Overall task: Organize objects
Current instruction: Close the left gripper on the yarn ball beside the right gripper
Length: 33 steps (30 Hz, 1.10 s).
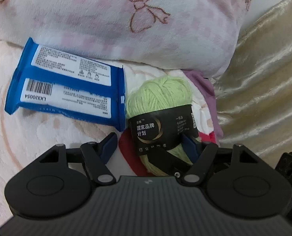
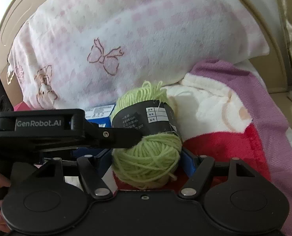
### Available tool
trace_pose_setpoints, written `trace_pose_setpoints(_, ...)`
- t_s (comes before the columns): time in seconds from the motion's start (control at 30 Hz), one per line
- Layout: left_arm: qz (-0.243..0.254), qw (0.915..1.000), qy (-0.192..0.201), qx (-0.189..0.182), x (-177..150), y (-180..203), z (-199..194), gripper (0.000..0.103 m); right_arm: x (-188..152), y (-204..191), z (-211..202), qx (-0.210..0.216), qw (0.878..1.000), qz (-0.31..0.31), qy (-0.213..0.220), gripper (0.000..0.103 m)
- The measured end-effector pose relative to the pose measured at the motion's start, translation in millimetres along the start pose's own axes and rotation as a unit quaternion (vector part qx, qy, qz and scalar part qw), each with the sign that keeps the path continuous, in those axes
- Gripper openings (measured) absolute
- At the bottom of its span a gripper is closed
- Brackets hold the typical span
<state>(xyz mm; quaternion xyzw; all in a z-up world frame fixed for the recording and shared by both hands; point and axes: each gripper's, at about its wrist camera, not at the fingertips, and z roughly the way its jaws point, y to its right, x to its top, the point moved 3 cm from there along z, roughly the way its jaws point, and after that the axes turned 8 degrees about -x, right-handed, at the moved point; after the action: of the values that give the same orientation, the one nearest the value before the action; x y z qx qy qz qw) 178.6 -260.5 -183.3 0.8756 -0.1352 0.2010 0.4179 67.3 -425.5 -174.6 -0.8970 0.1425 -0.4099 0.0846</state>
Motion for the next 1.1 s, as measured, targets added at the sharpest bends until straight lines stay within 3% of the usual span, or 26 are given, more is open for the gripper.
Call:
trace_pose_setpoints(0.17,0.003,1.0000,0.003,-0.005,-5,6,-4,0.054,-1,-5,-3,0.001,1.000,-0.011,-0.001,0.066)
trace_pose_setpoints(0.37,0.010,0.9998,0.011,-0.014,-14,14,-17,0.047,-3,-9,-12,0.007,1.000,-0.012,0.000,0.062)
trace_pose_setpoints(0.57,0.006,0.9993,0.016,-0.034,-24,14,-34,0.046,-7,-21,-26,0.012,1.000,-0.027,-0.001,0.062)
trace_pose_setpoints(0.9,0.026,0.9993,0.016,-0.023,-32,19,-63,0.046,-13,-40,-38,0.041,0.999,-0.018,-0.026,0.062)
trace_pose_setpoints(1.1,0.029,0.9995,0.008,-0.004,-38,22,-79,0.046,-22,-61,-47,0.047,0.997,-0.046,-0.049,0.062)
